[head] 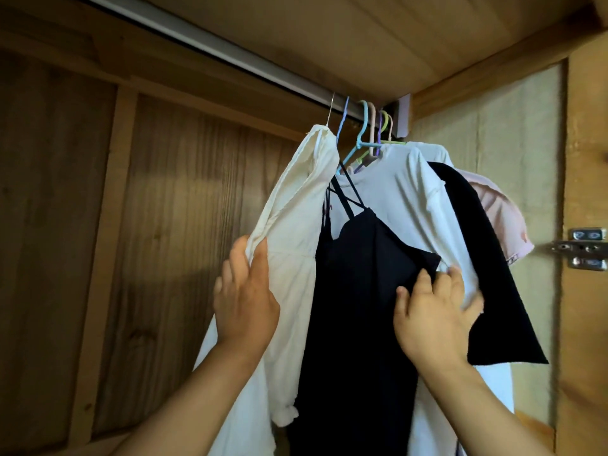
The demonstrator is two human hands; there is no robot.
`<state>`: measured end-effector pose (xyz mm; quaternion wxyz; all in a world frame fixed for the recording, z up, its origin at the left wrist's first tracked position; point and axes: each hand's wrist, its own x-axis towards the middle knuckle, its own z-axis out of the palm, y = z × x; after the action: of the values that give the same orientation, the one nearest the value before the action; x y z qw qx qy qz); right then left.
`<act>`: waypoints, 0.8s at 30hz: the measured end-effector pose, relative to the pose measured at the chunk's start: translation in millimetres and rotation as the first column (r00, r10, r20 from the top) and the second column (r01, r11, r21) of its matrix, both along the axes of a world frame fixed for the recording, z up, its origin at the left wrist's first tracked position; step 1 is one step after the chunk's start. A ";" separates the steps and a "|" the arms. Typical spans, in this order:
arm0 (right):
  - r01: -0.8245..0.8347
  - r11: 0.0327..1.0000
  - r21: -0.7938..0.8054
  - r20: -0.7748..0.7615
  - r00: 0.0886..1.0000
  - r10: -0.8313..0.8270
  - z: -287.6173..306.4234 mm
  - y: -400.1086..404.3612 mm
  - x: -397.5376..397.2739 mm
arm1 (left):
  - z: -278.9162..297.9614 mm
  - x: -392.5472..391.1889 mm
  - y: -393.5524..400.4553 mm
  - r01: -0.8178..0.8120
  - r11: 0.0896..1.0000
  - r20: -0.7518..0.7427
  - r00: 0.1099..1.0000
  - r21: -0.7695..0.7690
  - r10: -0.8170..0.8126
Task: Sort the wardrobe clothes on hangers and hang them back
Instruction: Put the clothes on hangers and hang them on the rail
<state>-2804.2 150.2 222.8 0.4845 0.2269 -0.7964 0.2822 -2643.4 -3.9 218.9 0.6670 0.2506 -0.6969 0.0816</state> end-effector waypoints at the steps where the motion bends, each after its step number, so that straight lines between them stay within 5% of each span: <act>1: 0.014 1.000 0.009 0.062 0.998 -0.014 1.1 3.5 -0.6 | 1.5 -0.2 2.0 -0.003 1.000 -0.017 1.000 0.006 0.003; 7: 0.005 0.999 0.050 -0.115 0.993 0.001 1.5 6.8 -10.0 | 8.6 -1.0 22.6 0.086 0.996 -0.061 0.995 0.022 -0.084; 15: -0.034 0.993 0.109 -0.230 0.971 0.058 -4.2 -6.4 -4.0 | 19.4 -6.8 35.3 0.155 0.978 -0.044 0.986 -0.143 -0.163; 24: -0.261 0.965 0.005 -0.332 0.910 0.248 60.1 -3.3 21.5 | 115.7 -34.7 50.6 0.167 0.910 0.081 0.986 -0.380 -0.146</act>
<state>-2782.7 146.9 282.9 0.5742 0.3630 -0.6620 0.3166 -2678.1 46.7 334.6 0.6896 0.0558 -0.7018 0.1697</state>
